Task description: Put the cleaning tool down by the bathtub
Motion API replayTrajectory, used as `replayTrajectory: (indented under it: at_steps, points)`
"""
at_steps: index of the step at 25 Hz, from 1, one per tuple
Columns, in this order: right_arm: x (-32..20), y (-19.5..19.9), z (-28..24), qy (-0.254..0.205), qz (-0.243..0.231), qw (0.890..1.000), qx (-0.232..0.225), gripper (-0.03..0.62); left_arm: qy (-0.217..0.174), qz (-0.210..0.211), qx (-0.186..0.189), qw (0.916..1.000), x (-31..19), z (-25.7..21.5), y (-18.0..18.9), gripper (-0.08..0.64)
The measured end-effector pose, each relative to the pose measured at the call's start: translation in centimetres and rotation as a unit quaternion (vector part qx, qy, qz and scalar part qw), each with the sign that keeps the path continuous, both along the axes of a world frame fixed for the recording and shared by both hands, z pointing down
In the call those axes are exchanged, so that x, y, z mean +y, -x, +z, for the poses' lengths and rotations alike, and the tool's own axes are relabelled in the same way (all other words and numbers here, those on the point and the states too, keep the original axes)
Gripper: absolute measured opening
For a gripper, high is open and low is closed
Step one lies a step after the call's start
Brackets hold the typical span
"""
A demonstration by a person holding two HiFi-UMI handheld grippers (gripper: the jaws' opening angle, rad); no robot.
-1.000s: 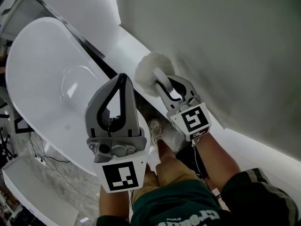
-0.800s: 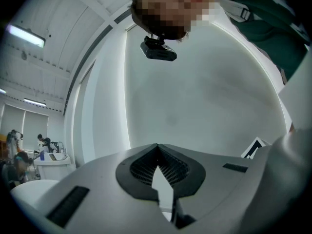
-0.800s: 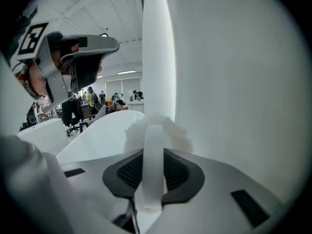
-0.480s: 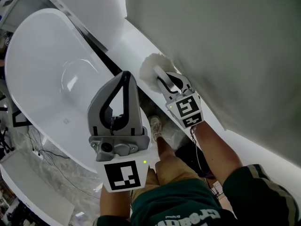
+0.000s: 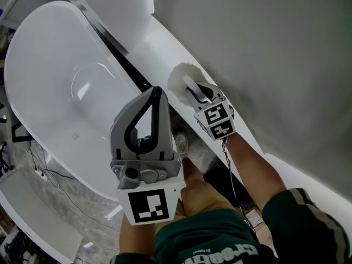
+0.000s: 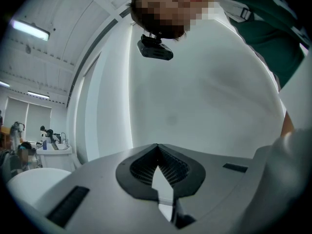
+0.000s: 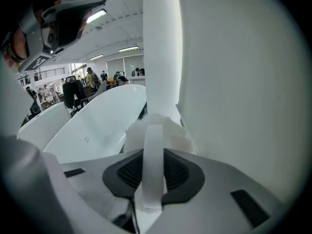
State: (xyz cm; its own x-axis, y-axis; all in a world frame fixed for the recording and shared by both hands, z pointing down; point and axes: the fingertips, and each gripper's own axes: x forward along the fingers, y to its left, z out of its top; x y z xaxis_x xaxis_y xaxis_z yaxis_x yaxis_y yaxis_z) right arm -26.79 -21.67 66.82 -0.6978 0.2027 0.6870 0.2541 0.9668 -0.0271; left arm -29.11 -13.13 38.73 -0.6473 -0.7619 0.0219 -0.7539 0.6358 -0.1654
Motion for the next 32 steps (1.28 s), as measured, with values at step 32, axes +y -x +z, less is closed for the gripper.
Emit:
replayTrajectory:
  at_steps: [32]
  points:
    - [-0.6, 1.0, 13.5, -0.001, 0.014, 0.988, 0.153, 0.092, 0.016, -0.045, 0.023, 0.9986, 3.9, 3.6, 2.0, 0.006]
